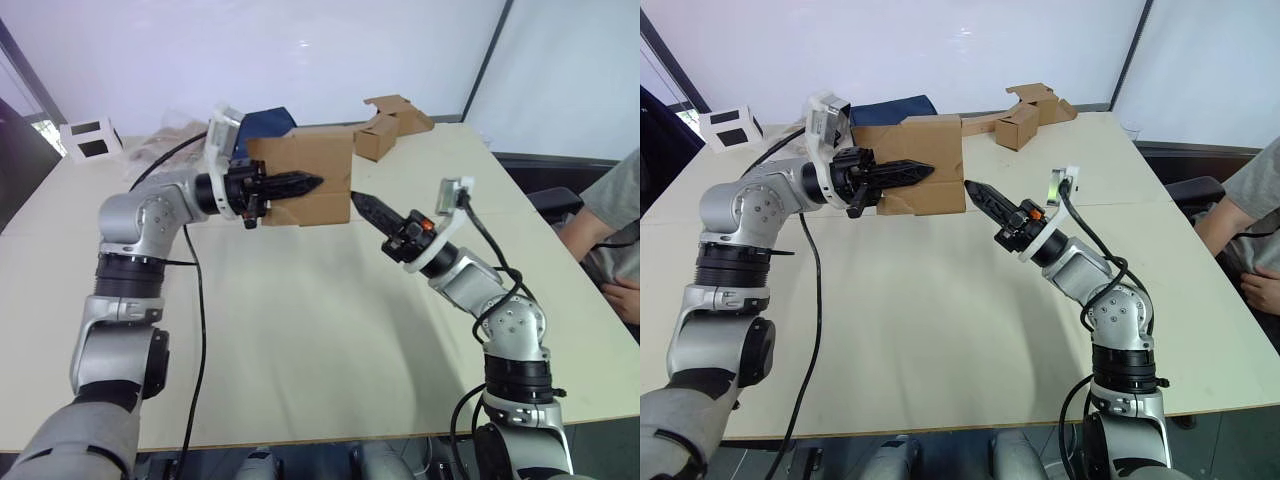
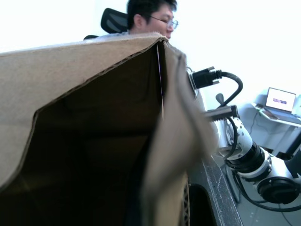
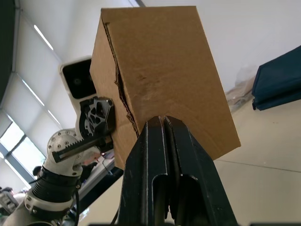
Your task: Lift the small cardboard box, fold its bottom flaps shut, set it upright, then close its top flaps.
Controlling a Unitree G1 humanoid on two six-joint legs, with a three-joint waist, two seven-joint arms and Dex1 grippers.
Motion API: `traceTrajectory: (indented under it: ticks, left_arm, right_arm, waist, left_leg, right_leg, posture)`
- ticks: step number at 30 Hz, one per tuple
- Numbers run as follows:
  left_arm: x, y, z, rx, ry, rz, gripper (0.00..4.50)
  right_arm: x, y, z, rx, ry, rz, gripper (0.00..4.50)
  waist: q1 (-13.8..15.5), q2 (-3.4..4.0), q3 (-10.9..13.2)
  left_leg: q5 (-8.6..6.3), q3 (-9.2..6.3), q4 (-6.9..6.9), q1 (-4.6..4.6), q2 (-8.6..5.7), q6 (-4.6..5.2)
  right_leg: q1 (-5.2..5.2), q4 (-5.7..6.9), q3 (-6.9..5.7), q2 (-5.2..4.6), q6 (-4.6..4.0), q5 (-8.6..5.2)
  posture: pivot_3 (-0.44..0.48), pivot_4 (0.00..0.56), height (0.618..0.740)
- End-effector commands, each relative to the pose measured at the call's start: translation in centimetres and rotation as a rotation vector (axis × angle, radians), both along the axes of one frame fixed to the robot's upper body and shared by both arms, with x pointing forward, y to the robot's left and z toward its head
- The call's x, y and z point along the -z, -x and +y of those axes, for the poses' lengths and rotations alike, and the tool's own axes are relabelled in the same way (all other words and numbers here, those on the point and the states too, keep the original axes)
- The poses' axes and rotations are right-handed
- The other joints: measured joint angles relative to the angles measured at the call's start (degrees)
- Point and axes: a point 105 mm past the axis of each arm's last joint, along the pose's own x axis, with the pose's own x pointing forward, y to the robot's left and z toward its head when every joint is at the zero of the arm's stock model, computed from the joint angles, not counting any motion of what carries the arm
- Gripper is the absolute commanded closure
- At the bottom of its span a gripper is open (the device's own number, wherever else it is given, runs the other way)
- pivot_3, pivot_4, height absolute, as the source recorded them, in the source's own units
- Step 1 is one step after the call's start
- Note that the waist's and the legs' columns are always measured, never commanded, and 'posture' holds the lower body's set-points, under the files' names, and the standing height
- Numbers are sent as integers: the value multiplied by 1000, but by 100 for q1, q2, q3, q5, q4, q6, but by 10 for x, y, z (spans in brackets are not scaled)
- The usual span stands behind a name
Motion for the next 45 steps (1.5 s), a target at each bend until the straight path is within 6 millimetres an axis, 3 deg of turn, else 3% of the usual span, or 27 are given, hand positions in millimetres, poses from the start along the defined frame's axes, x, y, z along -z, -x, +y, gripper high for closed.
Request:
traceTrajectory:
  ticks: [1, 5, 7, 9, 13, 16, 20, 23, 27, 33, 36, 39, 45]
  left_arm:
    - [-8, 7, -4, 27, -11, -48, 4500]
    - [-3, 7, 0, 13, -68, -55, 4500]
    - [8, -9, 3, -100, -186, -135, 4500]
    - [21, -26, 7, -219, -325, -181, 4500]
    - [48, -18, 12, -112, -598, -193, 4500]
    - [61, -19, 16, -90, -801, -236, 4500]
    - [81, -31, 11, -124, -1023, -273, 4500]
    - [102, -11, 10, 39, -1173, -269, 4500]
    - [113, 12, 10, 202, -1219, -250, 4500]
    - [109, 10, 2, 233, -1217, -268, 4500]
    - [100, 13, -1, 259, -1206, -294, 3815]
    - [87, 11, -5, 247, -1180, -306, 2580]
    - [41, 3, -8, 170, -1050, -345, 2580]
  right_arm:
    - [-10, 7, 12, -49, -6, -56, 4457]
    - [-5, 6, -4, 10, 16, -45, 4457]
    - [0, 6, -16, 66, 97, -49, 4457]
    - [18, 6, -25, 123, 305, -66, 4457]
    - [60, 9, -44, 179, 772, -123, 4457]
    - [72, 18, -49, 146, 956, -182, 4457]
    - [80, 28, -50, 112, 1068, -221, 4457]
    - [86, 39, -46, 76, 1112, -229, 4457]
    - [88, 44, -35, 61, 1098, -239, 4457]
    - [101, 44, -26, 72, 1107, -227, 4457]
    - [106, 46, -26, 75, 1106, -212, 4500]
    - [107, 45, -27, 79, 1105, -206, 4500]
    - [109, 38, -28, 77, 1110, -204, 4500]
  waist:
    - [0, 0, 0]
    - [-2, 0, 0]
    - [12, 0, 0]
    - [34, 0, 0]
    - [6, 0, 0]
    - [-5, 0, 1]
    - [12, -2, 1]
    - [20, -3, 2]
    - [0, -4, 3]
    - [52, -5, 3]
    - [70, -5, 3]
    - [69, -5, 3]
    - [60, -7, 4]
  left_leg:
    - [0, 0, 0, 0, 0, 0]
    - [0, 0, -1, 0, 0, 0]
    - [0, 0, -1, 0, 0, 0]
    - [0, 0, 0, 0, -2, 0]
    - [-8, 1, -3, 0, -5, 15]
    - [-9, 1, -5, 0, -4, 16]
    - [-12, 1, -3, -1, -4, 22]
    - [-17, 1, -1, -2, -4, 30]
    - [-18, 3, -1, -4, -1, 33]
    - [-18, 2, 6, -1, -2, 33]
    - [-19, 1, 5, -2, -2, 34]
    - [-19, 1, 6, -1, -2, 34]
    - [-19, 1, 6, -2, -2, 35]
  right_leg:
    - [0, 0, 0, 0, 0, 0]
    - [0, 0, 0, 0, 0, 0]
    - [0, 0, 0, 0, 0, 0]
    - [3, -3, 0, -3, 0, 0]
    - [1, -7, 1, 2, 1, -1]
    - [-1, -9, 2, 4, 0, -1]
    - [3, -10, 3, 3, 0, -1]
    - [7, -14, 2, 2, 1, -1]
    - [6, -19, 4, 3, 1, -1]
    - [12, -13, 2, 2, 1, -1]
    - [12, -16, 1, 1, 1, -1]
    - [11, -14, 1, 1, 1, -1]
    - [11, -13, 1, 2, 1, -1]
  posture:
    - [0, 150, 740]
    - [0, 150, 740]
    - [0, 150, 740]
    - [0, 150, 740]
    - [0, 150, 740]
    - [0, 150, 740]
    - [0, 150, 740]
    - [0, 150, 740]
    - [0, 150, 740]
    - [0, 150, 740]
    - [0, 150, 740]
    - [0, 150, 740]
    - [0, 150, 740]
